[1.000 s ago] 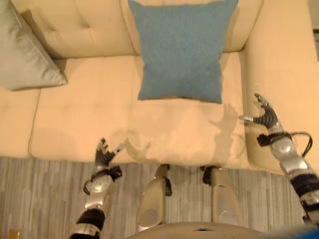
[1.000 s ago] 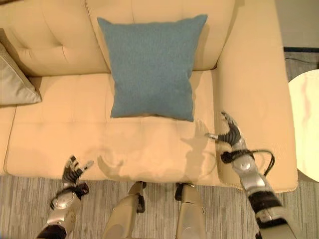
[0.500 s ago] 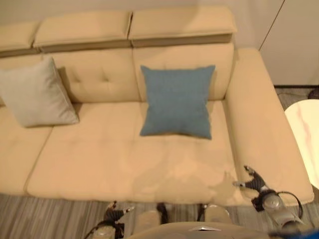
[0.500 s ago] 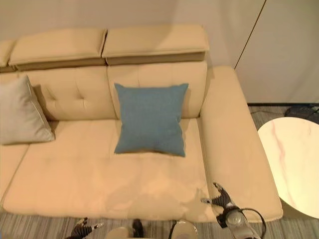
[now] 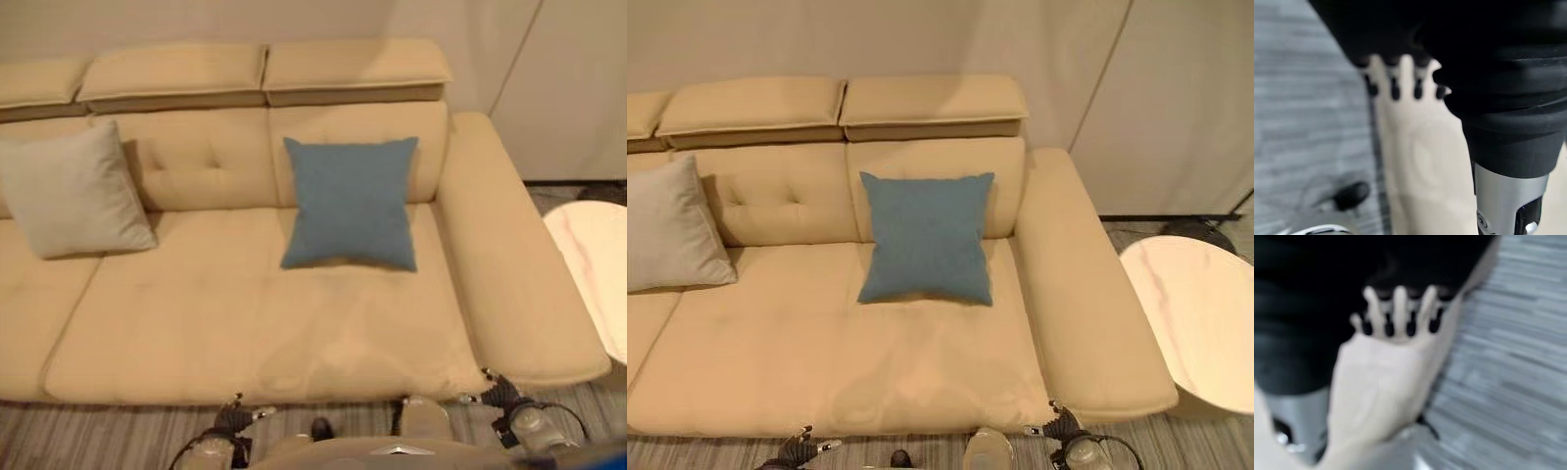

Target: Pick up all the scattered cushions and arrange them neatly on the sofa.

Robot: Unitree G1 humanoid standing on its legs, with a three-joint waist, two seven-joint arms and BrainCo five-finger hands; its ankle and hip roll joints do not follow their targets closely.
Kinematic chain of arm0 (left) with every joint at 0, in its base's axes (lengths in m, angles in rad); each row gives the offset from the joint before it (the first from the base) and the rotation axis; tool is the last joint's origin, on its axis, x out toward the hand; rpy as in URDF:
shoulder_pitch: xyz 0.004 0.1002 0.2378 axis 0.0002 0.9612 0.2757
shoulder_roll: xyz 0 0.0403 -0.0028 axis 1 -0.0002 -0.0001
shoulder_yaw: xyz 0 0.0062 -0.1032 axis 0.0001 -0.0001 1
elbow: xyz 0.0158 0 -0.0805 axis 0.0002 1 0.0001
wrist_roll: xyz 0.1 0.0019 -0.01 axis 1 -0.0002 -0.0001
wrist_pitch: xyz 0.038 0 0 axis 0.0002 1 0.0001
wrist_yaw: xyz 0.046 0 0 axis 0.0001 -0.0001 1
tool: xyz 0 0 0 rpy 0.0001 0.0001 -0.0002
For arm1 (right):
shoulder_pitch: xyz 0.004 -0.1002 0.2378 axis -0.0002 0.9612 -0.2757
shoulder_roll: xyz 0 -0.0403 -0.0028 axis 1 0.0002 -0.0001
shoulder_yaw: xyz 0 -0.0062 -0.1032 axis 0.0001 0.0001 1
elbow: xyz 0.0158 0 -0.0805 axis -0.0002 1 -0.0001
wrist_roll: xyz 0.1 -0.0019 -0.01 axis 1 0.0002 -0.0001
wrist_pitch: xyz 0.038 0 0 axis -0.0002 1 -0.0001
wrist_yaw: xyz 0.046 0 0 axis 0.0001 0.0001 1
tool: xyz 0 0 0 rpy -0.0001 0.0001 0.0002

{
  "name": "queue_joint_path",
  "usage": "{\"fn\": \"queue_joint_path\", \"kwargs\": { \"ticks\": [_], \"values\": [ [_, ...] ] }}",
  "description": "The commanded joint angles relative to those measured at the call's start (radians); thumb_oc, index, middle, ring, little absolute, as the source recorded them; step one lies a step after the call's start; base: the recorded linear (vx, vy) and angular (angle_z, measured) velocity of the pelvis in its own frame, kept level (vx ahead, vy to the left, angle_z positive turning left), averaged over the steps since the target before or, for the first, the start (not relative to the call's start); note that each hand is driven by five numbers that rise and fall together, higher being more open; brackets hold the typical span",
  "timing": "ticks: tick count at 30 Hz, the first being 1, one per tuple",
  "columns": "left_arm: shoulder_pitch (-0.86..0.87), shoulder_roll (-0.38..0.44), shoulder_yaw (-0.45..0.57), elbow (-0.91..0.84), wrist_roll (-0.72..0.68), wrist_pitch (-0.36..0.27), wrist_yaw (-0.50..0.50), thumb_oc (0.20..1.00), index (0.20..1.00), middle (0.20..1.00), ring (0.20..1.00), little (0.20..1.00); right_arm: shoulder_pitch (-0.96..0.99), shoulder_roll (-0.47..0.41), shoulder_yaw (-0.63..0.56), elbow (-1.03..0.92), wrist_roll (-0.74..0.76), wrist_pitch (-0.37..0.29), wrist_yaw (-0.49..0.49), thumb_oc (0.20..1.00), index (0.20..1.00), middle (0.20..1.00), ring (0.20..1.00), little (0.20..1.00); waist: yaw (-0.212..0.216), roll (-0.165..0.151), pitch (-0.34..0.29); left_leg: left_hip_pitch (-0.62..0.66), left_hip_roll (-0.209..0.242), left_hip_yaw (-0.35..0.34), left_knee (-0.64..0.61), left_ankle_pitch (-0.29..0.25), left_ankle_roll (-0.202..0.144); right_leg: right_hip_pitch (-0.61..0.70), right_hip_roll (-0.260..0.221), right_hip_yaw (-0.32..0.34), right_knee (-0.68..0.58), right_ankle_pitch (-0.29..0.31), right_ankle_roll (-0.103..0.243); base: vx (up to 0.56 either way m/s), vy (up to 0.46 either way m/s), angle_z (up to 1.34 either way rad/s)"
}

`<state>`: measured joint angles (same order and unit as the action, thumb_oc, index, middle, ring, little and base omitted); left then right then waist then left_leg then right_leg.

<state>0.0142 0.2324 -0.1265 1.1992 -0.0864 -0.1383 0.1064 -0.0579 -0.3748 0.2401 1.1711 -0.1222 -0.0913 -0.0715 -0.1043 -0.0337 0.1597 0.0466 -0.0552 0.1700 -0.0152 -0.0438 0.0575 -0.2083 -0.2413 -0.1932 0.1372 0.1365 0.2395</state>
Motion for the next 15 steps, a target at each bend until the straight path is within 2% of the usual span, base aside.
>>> {"fn": "queue_joint_path", "kwargs": {
  "ticks": [1,2,4,5,6,7,9,10,14,15],
  "values": [
    [0.02,0.028,0.007,0.011,0.042,0.011,-0.025,1.0,1.0,1.0,1.0,1.0,-0.013,0.014,0.011,0.005,-0.014,0.0,0.001,1.0,1.0,1.0,1.0,1.0,0.042,0.028,-0.011,0.032,0.009,-0.003,0.023,-0.026,-0.048,0.004,0.073,-0.038,0.133,-0.044,-0.061,-0.22,0.048,-0.28],
    [0.02,0.028,0.007,0.011,0.042,0.011,-0.025,1.0,1.0,1.0,1.0,1.0,-0.013,0.014,0.011,0.005,-0.014,0.0,0.001,1.0,1.0,1.0,1.0,1.0,0.042,0.028,-0.012,0.031,0.009,-0.003,0.023,-0.026,-0.048,0.004,0.073,-0.038,0.133,-0.043,-0.061,-0.19,0.021,-0.37],
    [0.026,0.034,0.01,0.024,0.044,0.012,-0.03,1.0,1.0,1.0,1.0,1.0,-0.009,0.021,0.009,0.01,-0.01,-0.003,0.003,1.0,1.0,1.0,1.0,1.0,0.051,0.026,-0.032,0.019,0.017,0.004,0.008,-0.003,-0.048,0.046,0.104,-0.016,0.188,-0.083,-0.062,-0.14,-0.034,-0.37],
    [0.029,0.032,0.011,0.035,0.041,0.016,-0.033,1.0,1.0,1.0,1.0,1.0,-0.005,0.03,0.007,0.019,-0.007,-0.004,0.003,1.0,1.0,1.0,1.0,1.0,0.067,0.022,-0.05,0.006,0.021,0.018,0.008,0.006,-0.051,0.107,0.104,-0.039,0.173,-0.11,-0.066,-0.2,-0.119,-0.33],
    [0.028,0.03,0.017,0.037,0.035,0.016,-0.033,1.0,1.0,1.0,1.0,1.0,-0.006,0.041,0.012,0.019,-0.009,-0.003,0.003,1.0,1.0,1.0,1.0,1.0,0.091,0.008,-0.069,-0.012,0.025,0.04,0.017,0.009,-0.056,0.167,0.09,-0.083,0.126,-0.113,-0.058,-0.16,-0.109,-0.2],
    [0.028,0.03,0.017,0.037,0.035,0.016,-0.033,1.0,1.0,1.0,1.0,1.0,-0.006,0.041,0.012,0.019,-0.009,-0.003,0.003,1.0,1.0,1.0,1.0,1.0,0.091,0.008,-0.068,-0.01,0.025,0.04,0.017,0.009,-0.056,0.169,0.09,-0.083,0.125,-0.113,-0.058,-0.12,-0.128,-0.15],
    [0.03,0.031,0.025,0.032,0.024,0.014,-0.032,1.0,1.0,1.0,1.0,1.0,-0.013,0.046,0.02,0.011,-0.007,-0.004,0.001,1.0,1.0,1.0,1.0,1.0,0.105,-0.006,-0.08,-0.02,0.034,0.065,0.014,0.019,-0.074,0.22,0.096,-0.098,0.016,-0.129,-0.056,-0.1,-0.166,-0.51],
    [0.028,0.03,0.026,0.035,0.024,0.013,-0.034,1.0,1.0,1.0,1.0,1.0,-0.019,0.054,0.025,0.01,-0.003,-0.005,0.002,1.0,1.0,1.0,1.0,1.0,0.106,-0.009,-0.086,-0.023,0.048,0.076,0.014,0.03,-0.089,0.229,0.111,-0.093,-0.027,-0.134,-0.056,-0.07,-0.154,-0.61],
    [0.019,0.033,0.013,0.028,0.027,0.009,-0.037,1.0,1.0,1.0,1.0,1.0,-0.011,0.063,0.032,0.003,0.017,-0.009,0.004,1.0,1.0,1.0,1.0,1.0,0.094,-0.016,-0.076,-0.031,0.063,0.067,0.017,0.057,-0.11,0.249,0.145,-0.054,-0.089,-0.147,-0.071,-0.09,-0.176,-0.11],
    [0.004,0.028,-0.001,0.016,0.022,0.008,-0.036,1.0,1.0,1.0,1.0,1.0,-0.006,0.068,0.029,0.011,0.038,-0.008,-0.001,1.0,1.0,1.0,1.0,1.0,0.091,-0.026,-0.062,-0.068,0.072,0.057,0.034,0.08,-0.128,0.255,0.156,-0.053,-0.126,-0.143,-0.082,-0.1,-0.101,0.1]
  ]
}}
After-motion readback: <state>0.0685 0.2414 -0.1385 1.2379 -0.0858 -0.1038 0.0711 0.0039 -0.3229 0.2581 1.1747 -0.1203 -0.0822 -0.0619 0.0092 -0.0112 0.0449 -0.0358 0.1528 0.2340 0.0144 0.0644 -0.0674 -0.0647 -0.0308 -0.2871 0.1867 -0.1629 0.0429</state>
